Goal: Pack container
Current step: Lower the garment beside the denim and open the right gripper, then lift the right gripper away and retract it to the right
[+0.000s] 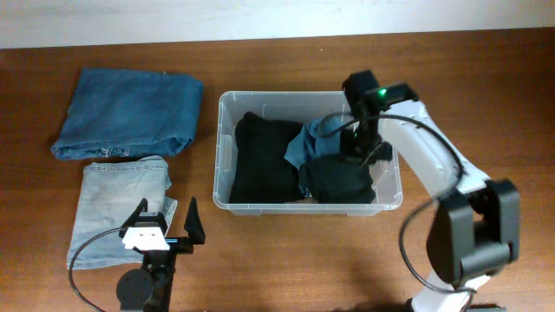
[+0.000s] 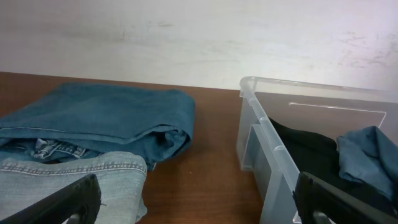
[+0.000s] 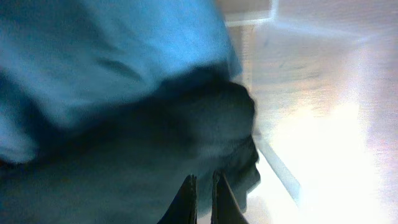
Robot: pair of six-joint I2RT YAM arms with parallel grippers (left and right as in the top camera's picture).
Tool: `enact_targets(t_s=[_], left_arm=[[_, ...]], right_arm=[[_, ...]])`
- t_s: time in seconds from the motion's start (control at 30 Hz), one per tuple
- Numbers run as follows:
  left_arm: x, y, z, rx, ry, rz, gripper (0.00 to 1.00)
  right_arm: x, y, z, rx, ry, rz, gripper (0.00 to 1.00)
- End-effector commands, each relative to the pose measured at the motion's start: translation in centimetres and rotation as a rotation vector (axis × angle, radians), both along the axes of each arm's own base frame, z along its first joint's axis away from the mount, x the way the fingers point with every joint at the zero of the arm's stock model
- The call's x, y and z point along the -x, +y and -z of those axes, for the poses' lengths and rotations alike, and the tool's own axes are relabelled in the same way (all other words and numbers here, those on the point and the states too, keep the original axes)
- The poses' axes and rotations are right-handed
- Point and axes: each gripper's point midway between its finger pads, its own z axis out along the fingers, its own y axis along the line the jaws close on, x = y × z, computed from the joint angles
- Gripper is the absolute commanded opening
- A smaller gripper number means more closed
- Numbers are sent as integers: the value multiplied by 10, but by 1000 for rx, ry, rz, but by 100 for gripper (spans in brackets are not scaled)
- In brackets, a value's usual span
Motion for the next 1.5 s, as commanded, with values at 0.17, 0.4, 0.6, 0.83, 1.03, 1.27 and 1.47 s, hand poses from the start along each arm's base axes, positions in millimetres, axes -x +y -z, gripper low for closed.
enact_targets(t_s=[0.17, 0.4, 0.6, 0.83, 1.03, 1.27, 1.47], left_arm=[[0, 1, 2, -16, 4, -2, 99], [0, 1, 2, -16, 4, -2, 99], [0, 1, 2, -16, 4, -2, 99], [0, 1, 2, -16, 4, -2, 99], [0, 1, 2, -16, 4, -2, 99], [0, 1, 2, -16, 4, -2, 99], [0, 1, 2, -16, 4, -2, 99]], right_arm=[[3, 32, -51, -60, -109, -73, 4], [15, 62, 5, -72, -104, -145, 6], [30, 64, 59, -80, -99, -145, 4], [44, 60, 76, -84, -65, -147, 4], [22, 70, 40, -112, -135, -154, 4], [-24, 70, -37, -62, -320, -134, 8], [-23, 61, -15, 0, -277, -128, 9]])
